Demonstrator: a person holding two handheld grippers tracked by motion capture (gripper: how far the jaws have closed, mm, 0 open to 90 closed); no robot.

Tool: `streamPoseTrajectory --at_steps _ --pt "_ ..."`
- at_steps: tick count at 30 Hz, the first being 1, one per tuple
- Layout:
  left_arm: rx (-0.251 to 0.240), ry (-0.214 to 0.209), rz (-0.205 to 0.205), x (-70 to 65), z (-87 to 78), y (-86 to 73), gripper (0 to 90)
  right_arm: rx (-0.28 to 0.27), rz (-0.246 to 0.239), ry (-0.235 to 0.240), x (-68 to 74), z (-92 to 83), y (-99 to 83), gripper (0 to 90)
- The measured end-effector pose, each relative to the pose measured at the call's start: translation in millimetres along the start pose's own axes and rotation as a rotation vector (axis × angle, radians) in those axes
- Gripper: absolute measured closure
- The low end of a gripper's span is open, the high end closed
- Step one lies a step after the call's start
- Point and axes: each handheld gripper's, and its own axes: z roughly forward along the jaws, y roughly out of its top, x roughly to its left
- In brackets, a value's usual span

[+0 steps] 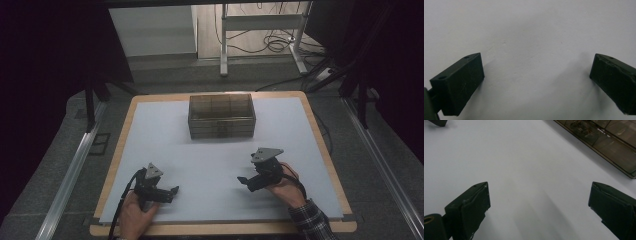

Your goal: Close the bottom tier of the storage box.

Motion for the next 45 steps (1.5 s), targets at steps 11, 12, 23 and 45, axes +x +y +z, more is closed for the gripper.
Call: streamPoseTrajectory --at_steps 11,12,23,45 --pt "0.0 0.0 0.0 0.0 0.0 0.0 0.0 0.023 -0.014 -0.021 -1.0 -6.7 -9.7 2.2" --pt "0.0 0.0 0.0 0.0 0.0 0.0 0.0 0.024 -0.011 -0.023 -1.1 -7.4 -10.6 2.1" --pt "0.0 0.0 0.0 0.0 0.0 0.0 0.0 0.028 0.01 -0.039 -5.7 -18.5 -20.1 1.8" --pt "0.0 0.0 0.001 0.1 0.0 0.0 0.0 0.046 0.051 -0.06 -10.6 -39.3 -42.2 1.8"
